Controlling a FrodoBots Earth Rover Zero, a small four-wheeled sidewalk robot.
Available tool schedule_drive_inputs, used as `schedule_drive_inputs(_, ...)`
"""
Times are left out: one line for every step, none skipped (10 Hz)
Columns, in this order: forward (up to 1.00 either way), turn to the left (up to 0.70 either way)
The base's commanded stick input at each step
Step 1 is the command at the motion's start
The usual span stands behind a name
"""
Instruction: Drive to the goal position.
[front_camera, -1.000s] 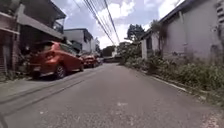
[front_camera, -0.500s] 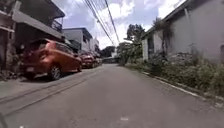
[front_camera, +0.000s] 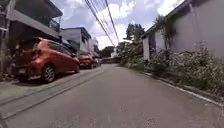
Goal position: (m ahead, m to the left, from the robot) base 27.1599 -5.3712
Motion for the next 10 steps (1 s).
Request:
schedule_drive_inputs(0.70,0.00)
schedule_drive_inputs(0.70,0.00)
schedule_drive_inputs(0.70,0.00)
schedule_drive_inputs(0.70,0.00)
schedule_drive_inputs(0.70,0.00)
schedule_drive_inputs(0.70,0.00)
schedule_drive_inputs(0.70,0.00)
schedule_drive_inputs(0.70,0.00)
schedule_drive_inputs(0.70,0.00)
schedule_drive_inputs(0.70,0.00)
